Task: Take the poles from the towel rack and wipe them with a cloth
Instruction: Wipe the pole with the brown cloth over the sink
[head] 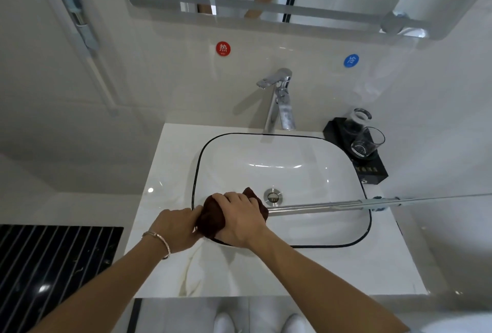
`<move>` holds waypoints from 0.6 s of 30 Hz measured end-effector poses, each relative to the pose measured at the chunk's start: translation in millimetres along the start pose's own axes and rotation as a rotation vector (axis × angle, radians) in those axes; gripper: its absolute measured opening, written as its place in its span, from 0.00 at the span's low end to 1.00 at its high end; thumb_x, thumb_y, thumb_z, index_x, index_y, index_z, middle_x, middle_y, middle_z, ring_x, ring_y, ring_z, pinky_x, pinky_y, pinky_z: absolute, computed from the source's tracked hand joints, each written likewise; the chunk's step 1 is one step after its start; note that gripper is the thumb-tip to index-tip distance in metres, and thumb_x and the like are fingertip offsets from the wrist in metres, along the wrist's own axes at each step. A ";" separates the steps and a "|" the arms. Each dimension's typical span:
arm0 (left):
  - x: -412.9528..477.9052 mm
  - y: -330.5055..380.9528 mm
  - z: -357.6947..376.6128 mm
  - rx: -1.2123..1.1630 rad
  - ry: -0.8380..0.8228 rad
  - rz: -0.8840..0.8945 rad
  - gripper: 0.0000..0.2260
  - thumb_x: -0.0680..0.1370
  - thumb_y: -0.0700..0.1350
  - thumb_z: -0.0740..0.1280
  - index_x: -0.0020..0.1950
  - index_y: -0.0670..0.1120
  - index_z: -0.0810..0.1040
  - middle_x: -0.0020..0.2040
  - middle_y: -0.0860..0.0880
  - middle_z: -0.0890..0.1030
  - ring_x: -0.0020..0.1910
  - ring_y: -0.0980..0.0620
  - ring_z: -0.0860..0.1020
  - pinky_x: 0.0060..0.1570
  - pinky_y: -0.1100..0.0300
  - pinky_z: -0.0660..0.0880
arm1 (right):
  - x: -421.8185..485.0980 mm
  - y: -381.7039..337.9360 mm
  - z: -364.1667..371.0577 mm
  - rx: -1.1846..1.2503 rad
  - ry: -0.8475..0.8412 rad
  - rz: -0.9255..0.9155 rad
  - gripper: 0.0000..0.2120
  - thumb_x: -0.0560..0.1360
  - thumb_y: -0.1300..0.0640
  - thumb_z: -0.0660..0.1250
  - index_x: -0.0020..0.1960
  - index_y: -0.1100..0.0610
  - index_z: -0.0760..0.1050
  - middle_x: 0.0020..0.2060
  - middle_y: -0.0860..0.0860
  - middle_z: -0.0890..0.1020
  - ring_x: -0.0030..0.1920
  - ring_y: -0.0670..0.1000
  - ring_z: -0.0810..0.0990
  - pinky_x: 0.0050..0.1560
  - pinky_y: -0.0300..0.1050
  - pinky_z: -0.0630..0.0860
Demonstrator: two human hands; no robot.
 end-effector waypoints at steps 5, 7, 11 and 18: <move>7.8 8.3 -2.9 0.197 0.080 0.122 0.16 0.52 0.44 0.77 0.36 0.44 0.79 0.17 0.48 0.69 0.13 0.50 0.68 0.28 0.67 0.42 | 2.4 8.0 -7.7 0.028 -0.039 0.047 0.31 0.68 0.40 0.69 0.67 0.46 0.65 0.62 0.49 0.74 0.63 0.55 0.72 0.63 0.56 0.65; 8.5 16.3 -6.9 0.248 0.052 0.227 0.16 0.54 0.46 0.78 0.35 0.44 0.77 0.18 0.49 0.70 0.14 0.50 0.69 0.27 0.67 0.42 | -0.2 12.3 -11.8 0.028 -0.036 0.059 0.31 0.69 0.41 0.69 0.68 0.47 0.64 0.63 0.49 0.73 0.63 0.55 0.71 0.63 0.56 0.64; 17.0 8.1 -5.9 0.092 -0.165 0.122 0.15 0.83 0.52 0.50 0.61 0.47 0.70 0.46 0.45 0.80 0.47 0.45 0.79 0.38 0.58 0.64 | -3.9 17.3 -13.4 -0.026 -0.003 0.050 0.31 0.70 0.42 0.68 0.69 0.47 0.63 0.64 0.49 0.72 0.65 0.55 0.69 0.62 0.56 0.64; 22.6 -5.8 12.9 -0.287 -0.354 -0.055 0.16 0.82 0.55 0.53 0.56 0.47 0.75 0.29 0.54 0.70 0.36 0.51 0.73 0.46 0.56 0.72 | -11.6 26.8 5.7 -0.132 0.018 0.001 0.33 0.68 0.43 0.70 0.69 0.51 0.64 0.62 0.52 0.74 0.64 0.57 0.70 0.60 0.58 0.66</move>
Point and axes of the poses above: each hand's wrist, its own x-axis towards the middle knuckle, its own z-axis out of the palm, y = z × x, the point moved 8 cm from there along x, towards the middle knuckle
